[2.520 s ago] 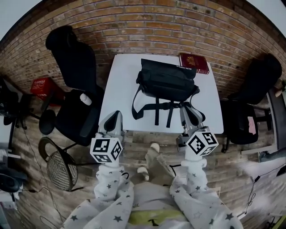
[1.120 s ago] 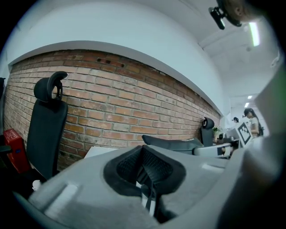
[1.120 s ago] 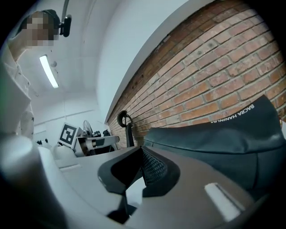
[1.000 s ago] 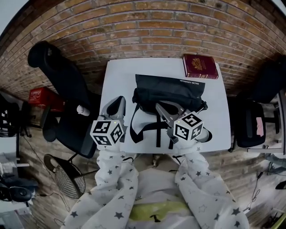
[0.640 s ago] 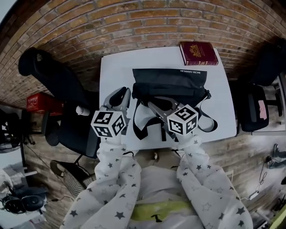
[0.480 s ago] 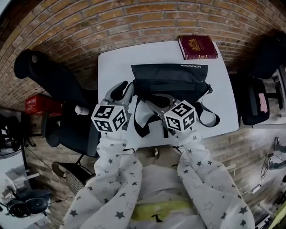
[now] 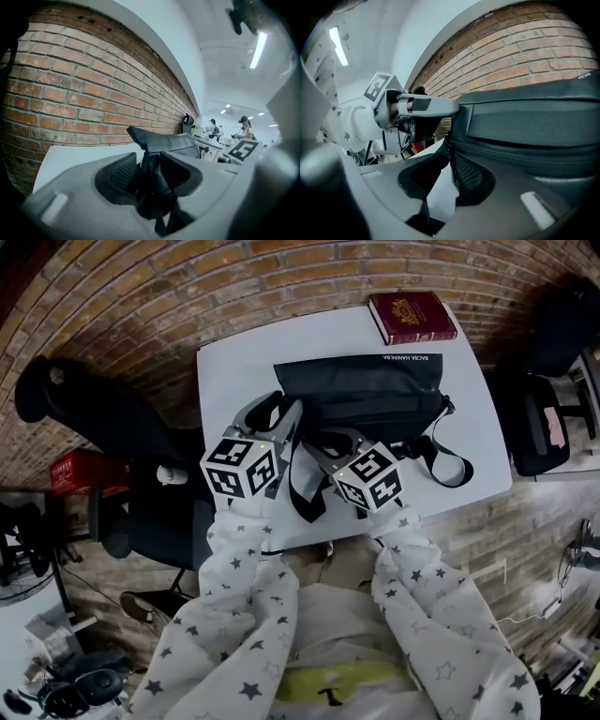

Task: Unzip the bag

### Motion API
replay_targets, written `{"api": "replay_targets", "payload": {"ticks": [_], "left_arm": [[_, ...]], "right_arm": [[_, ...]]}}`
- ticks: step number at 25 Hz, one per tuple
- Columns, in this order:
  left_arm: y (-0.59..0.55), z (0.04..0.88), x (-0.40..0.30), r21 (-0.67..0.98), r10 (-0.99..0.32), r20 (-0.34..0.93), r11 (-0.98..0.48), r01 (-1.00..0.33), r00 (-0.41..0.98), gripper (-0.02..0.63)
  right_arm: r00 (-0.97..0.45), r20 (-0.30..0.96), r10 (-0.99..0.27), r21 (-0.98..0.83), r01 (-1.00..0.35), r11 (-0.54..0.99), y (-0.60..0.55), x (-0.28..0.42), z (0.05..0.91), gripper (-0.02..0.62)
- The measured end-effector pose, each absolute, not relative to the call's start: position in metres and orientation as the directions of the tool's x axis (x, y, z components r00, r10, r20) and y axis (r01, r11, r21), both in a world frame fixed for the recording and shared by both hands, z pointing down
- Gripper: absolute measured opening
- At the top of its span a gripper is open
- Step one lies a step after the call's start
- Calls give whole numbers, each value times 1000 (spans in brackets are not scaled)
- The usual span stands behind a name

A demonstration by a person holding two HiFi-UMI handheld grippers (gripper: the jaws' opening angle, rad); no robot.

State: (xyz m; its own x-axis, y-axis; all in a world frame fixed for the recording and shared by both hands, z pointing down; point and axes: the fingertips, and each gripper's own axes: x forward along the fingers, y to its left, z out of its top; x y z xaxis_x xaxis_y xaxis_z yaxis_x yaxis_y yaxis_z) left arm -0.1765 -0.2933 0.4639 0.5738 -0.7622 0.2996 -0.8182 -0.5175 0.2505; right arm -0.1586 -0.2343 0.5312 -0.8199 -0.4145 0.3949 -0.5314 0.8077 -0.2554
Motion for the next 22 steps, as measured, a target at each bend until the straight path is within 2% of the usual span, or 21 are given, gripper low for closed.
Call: {"api": "replay_targets", "payload": {"ticks": [5, 22], "left_arm": [[-300, 470, -166, 252, -732, 303, -556, -792, 610, 152], [-302, 474, -164, 209, -703, 306, -608, -766, 642, 123]], "right_arm": [[-798, 406, -446, -220, -559, 800, -241, -157, 536, 61], [-775, 402, -487, -193, -592, 782, -240, -149, 533, 34]]}}
